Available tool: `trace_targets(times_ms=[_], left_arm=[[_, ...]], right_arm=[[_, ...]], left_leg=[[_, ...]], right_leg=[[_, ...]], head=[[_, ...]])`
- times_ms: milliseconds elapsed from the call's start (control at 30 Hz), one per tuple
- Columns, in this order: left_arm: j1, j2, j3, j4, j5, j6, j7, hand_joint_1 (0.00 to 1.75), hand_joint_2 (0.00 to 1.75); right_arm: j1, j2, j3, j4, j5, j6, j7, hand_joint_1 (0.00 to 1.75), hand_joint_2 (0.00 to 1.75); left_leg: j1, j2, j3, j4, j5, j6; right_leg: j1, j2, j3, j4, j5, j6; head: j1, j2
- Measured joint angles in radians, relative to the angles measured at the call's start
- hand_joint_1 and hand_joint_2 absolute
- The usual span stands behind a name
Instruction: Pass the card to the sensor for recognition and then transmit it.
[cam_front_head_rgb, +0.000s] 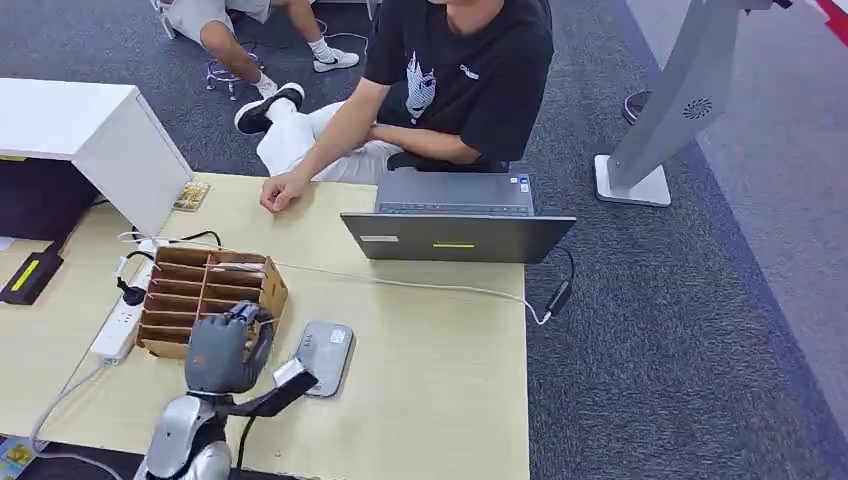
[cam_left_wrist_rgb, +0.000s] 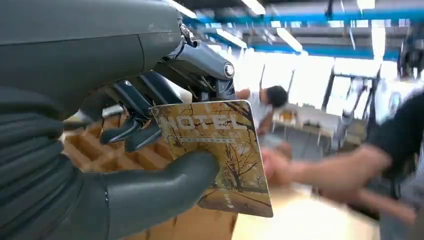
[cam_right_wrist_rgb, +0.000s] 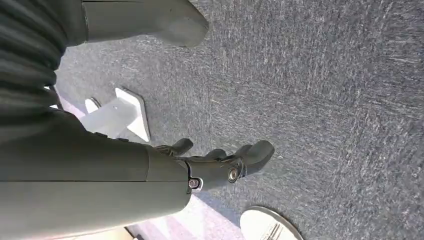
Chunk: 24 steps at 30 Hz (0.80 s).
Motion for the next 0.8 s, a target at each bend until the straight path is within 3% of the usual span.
trace_targets(times_ms=[400,633,800], left_arm=[[-0.132,0.058,0.051,-0.261,-0.035,0.064,-0.029,1.75,1.75],[-0.209,0.086,0.093,-0.271,-0.059,0.063,0.012,1.75,1.75],[-0.264,0.094,0.162,-0.197,-0.1,0.063,0.014,1.75,1.75]], right_arm=[[0.001,-0.001,0.002,0.0,0.004,0.0,0.008,0.0,1.75],[0.001,-0.002,0.008,0.0,0.017,0.004,0.006,0.0,1.75],[0.001,-0.003,0.016,0.0,0.031,0.008,0.0,0.0,1.75]], left_leg=[[0.0,0.0,0.0,0.0,0.0,0.0],[0.0,0.0,0.0,0.0,0.0,0.0],[0.0,0.0,0.0,0.0,0.0,0.0]], right_leg=[[0.0,0.0,0.0,0.0,0.0,0.0],[0.0,0.0,0.0,0.0,0.0,0.0],[0.0,0.0,0.0,0.001,0.0,0.0]], head=[[0.0,0.0],[0.0,0.0],[0.0,0.0]])
